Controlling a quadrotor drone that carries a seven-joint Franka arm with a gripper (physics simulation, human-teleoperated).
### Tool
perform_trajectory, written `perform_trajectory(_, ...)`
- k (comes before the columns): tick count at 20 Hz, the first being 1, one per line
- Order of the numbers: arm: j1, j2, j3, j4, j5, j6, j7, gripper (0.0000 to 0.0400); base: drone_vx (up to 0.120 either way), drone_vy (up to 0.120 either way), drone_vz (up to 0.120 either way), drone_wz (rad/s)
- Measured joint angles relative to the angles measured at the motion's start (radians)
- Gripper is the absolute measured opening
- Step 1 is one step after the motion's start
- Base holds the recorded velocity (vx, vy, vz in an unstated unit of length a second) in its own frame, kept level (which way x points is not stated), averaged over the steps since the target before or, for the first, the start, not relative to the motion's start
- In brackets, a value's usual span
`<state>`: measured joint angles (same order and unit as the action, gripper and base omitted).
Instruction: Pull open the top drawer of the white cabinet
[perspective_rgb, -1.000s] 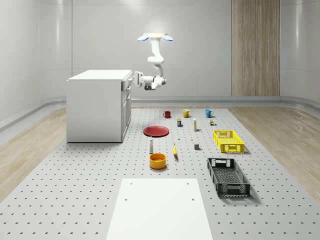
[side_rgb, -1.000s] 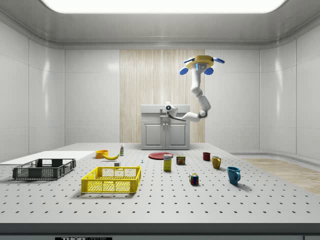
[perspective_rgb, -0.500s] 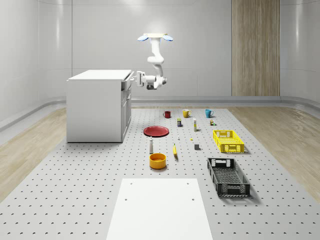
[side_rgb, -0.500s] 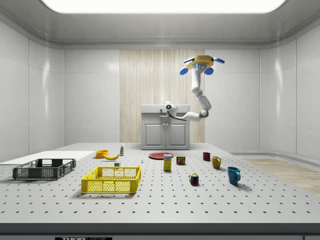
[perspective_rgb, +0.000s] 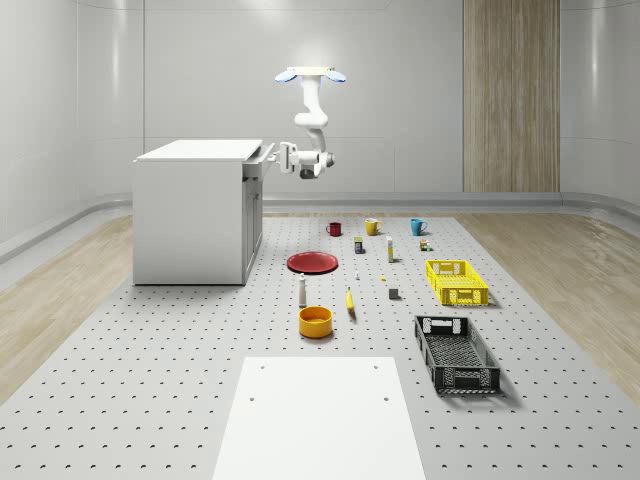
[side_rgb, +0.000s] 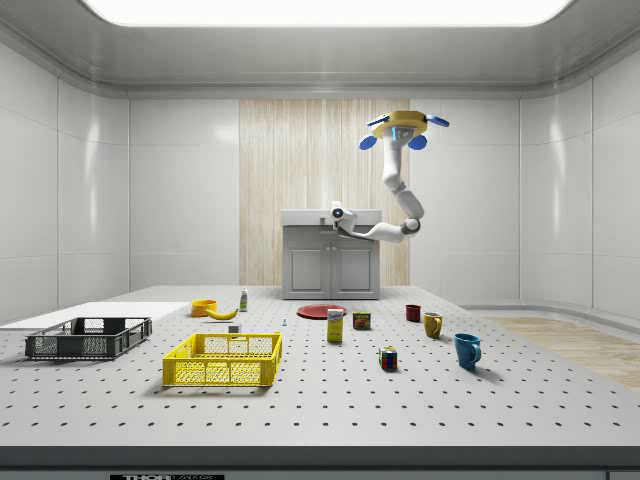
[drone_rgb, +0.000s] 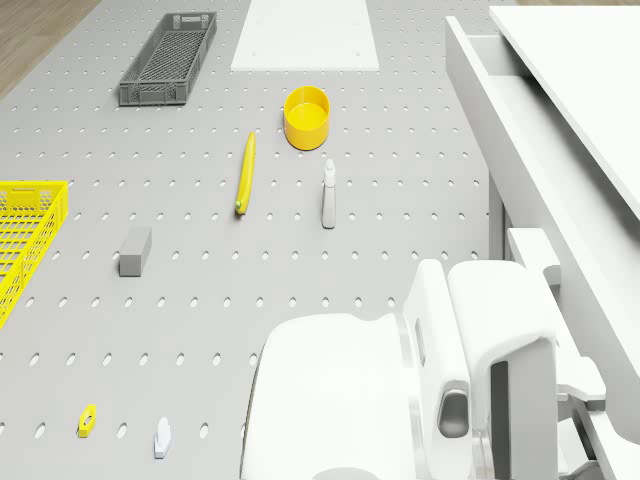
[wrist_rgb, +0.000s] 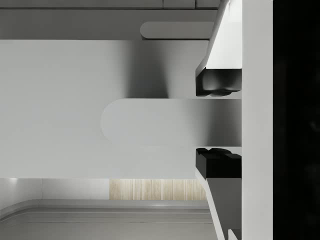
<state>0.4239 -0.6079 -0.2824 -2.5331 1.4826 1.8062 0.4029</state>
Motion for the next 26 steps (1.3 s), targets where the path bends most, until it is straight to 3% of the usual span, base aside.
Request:
perform_trajectory(7, -0.026, -0.020, -0.069, -0.002, -0.070, -0.061, 0.030, 0.0129, 0.000, 0.000, 0.000, 0.000)
perform_trajectory(8, -0.030, -0.023, -0.082, -0.002, -0.094, -0.068, 0.005, 0.0153, 0.000, 0.000, 0.000, 0.000)
perform_trajectory(14, -0.046, -0.029, -0.157, 0.006, -0.152, -0.129, 0.016, 0.0117, 0.000, 0.000, 0.000, 0.000)
perform_trajectory(15, -0.048, -0.030, -0.170, 0.009, -0.164, -0.139, 0.022, 0.0118, 0.000, 0.000, 0.000, 0.000)
perform_trajectory(16, -0.051, -0.025, -0.185, 0.006, -0.175, -0.149, -0.004, 0.0146, 0.000, 0.000, 0.000, 0.000)
perform_trajectory(17, -0.049, -0.036, -0.199, 0.016, -0.195, -0.155, 0.062, 0.0143, 0.000, 0.000, 0.000, 0.000)
perform_trajectory(18, -0.048, -0.038, -0.214, 0.020, -0.206, -0.163, 0.062, 0.0134, 0.000, 0.000, 0.000, 0.000)
perform_trajectory(21, -0.046, -0.037, -0.250, 0.030, -0.231, -0.187, 0.054, 0.0224, 0.000, 0.053, 0.000, 0.000)
perform_trajectory(26, -0.037, -0.036, -0.289, 0.041, -0.255, -0.204, 0.047, 0.0282, 0.000, 0.120, 0.000, 0.000)
